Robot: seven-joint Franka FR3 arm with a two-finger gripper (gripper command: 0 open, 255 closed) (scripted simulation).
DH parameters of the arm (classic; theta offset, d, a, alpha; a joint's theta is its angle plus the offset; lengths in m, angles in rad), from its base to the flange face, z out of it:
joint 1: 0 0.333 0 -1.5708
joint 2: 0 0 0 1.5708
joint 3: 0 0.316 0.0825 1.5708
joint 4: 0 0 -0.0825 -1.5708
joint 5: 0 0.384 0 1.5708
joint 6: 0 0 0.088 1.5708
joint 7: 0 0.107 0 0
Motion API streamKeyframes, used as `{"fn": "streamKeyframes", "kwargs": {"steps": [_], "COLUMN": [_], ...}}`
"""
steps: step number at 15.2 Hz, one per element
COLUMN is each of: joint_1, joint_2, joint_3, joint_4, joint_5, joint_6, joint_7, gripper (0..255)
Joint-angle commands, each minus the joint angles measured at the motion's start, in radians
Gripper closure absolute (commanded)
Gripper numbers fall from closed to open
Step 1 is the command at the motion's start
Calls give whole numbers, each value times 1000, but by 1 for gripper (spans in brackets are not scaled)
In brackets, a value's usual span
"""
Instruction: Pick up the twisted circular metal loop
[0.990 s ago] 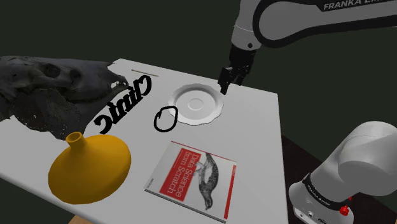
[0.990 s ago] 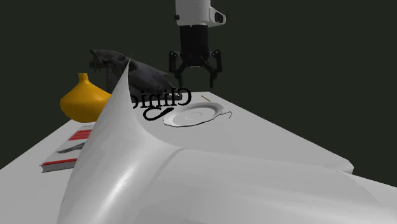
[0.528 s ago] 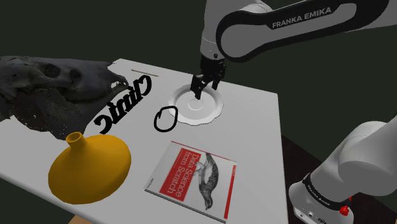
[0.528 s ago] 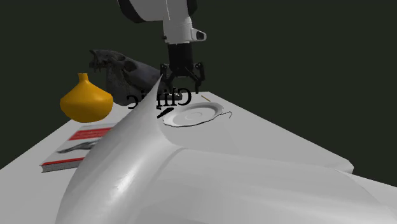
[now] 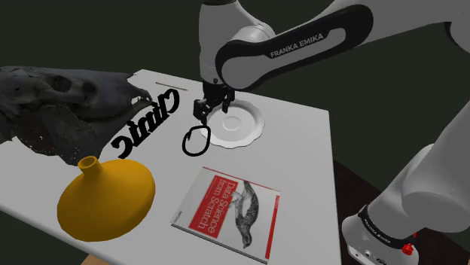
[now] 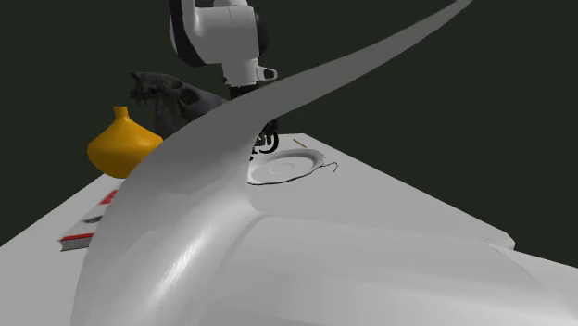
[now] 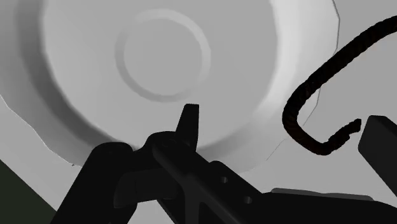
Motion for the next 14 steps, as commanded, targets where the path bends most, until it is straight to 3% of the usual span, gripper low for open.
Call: {"fn": "streamKeyframes", "kwargs": {"steps": [1, 11, 12, 14], "joint_1": [20, 31, 31, 32], "joint_2": [78, 134, 135, 135], "joint_3": [8, -2, -2, -2], "joint_4": [68, 28, 30, 30], "joint_5": [-53, -95, -96, -96], "joint_6": [1, 88, 87, 87], "joint_7": [48, 86, 86, 86], "gripper": [0, 0, 255, 255]}}
